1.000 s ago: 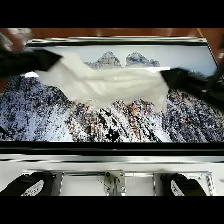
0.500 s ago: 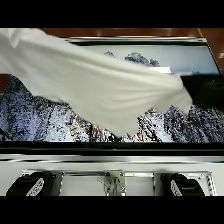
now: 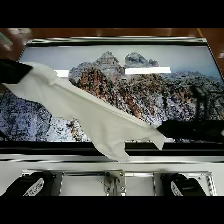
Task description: Fold the shirts.
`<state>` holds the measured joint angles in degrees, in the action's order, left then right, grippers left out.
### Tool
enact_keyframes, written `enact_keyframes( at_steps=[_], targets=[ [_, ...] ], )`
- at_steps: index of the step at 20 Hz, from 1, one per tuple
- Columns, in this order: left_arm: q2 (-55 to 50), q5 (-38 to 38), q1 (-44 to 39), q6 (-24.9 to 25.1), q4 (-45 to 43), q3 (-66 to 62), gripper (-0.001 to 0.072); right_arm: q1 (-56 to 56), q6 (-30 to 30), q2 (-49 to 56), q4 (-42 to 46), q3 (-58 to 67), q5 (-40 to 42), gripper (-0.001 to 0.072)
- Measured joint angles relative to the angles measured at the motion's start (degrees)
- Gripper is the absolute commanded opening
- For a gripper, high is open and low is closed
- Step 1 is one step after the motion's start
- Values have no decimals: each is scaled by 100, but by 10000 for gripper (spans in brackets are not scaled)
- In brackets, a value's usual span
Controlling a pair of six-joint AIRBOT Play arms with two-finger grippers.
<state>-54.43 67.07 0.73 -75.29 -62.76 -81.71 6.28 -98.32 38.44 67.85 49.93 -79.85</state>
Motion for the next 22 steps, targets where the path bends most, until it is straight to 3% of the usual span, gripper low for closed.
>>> enact_keyframes(
  at_steps=[5, 8, 9, 10, 11, 12, 16, 22],
  targets=[
    [-1773, -17, -74, 2, 216, 199, 39, 365, 2, 1370, -50, -739, 2682, 66],
    [-2800, 4, -190, -7, 717, 232, 54, 422, 4, 2223, -409, -848, 3869, 66],
    [-3115, 13, -236, -66, 909, 234, 196, 435, 4, 2481, -540, -868, 4113, 76],
    [-3373, 22, -284, -131, 1040, 238, 461, 444, 2, 2686, -647, -883, 4310, 146],
    [-3609, 35, -326, -251, 1165, 243, 658, 446, 2, 2850, -730, -894, 4446, 402],
    [-3788, 59, -354, -413, 1266, 243, 669, 444, 11, 2949, -789, -892, 4551, 570],
    [-4072, 774, -103, -715, 1305, 195, 667, 92, 304, 2911, -431, -708, 4092, 571],
    [-3289, 2015, 647, -798, 903, 909, 675, -1683, 1113, 2092, 1010, -535, 1469, 571]
  ],
)
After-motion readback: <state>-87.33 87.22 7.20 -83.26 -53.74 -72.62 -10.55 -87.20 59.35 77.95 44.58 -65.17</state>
